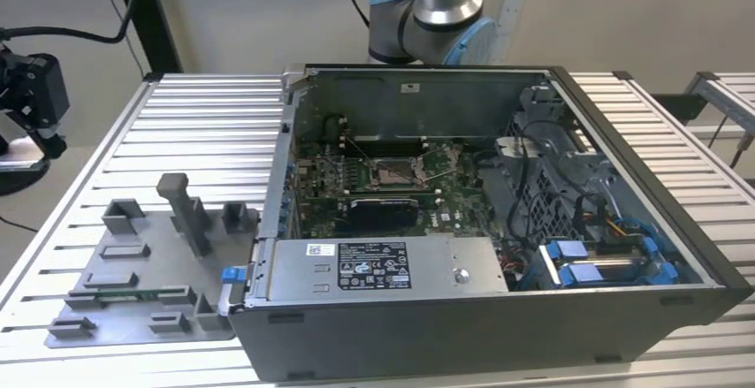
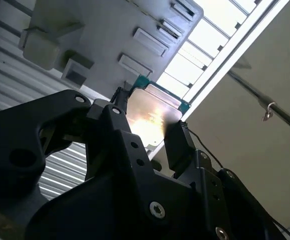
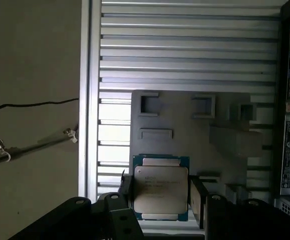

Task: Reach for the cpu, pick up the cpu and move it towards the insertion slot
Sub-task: 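Pick up the cpu and move it towards the insertion slot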

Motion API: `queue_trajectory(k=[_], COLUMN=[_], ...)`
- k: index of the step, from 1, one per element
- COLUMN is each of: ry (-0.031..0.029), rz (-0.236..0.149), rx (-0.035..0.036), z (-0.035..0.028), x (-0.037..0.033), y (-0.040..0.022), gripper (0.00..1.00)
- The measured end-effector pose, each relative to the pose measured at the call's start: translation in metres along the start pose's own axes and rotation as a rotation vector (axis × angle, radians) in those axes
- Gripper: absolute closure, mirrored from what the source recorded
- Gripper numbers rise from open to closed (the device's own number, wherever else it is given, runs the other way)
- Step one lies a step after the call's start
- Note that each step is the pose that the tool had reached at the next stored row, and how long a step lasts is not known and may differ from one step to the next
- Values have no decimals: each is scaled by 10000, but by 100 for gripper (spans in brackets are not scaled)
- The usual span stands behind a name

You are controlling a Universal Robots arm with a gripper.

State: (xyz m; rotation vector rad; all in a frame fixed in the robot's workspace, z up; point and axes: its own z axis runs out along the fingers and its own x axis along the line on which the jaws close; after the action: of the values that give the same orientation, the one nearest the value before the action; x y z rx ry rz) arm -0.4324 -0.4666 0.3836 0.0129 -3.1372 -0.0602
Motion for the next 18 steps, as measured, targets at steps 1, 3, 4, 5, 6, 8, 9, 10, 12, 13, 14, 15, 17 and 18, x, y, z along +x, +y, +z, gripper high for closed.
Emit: queue_trajectory(k=[1,3,4,5,6,8,9,10,12,13,14,15,17,18], ry=[2,1,2,3,1,2,3,3,3,2,2,1,6,9], rz=[0,2,3,5,7,9,10,9,8,9,8,9,9,8], rx=[4,5,5,6,5,6,6,6,6,6,6,5,5,6], z=[-6,-6,-7,-7,-7,-7,-8,-8,-8,-8,-7,-7,-7,-8], x=[0,-1,-1,-1,-1,-1,-8,-23,-77,-108,-134,-158,-221,-261], y=[0,1,1,1,2,3,4,4,3,3,2,2,1,1], gripper=[100,100,100,100,100,100,100,100,100,100,100,100,100,100])
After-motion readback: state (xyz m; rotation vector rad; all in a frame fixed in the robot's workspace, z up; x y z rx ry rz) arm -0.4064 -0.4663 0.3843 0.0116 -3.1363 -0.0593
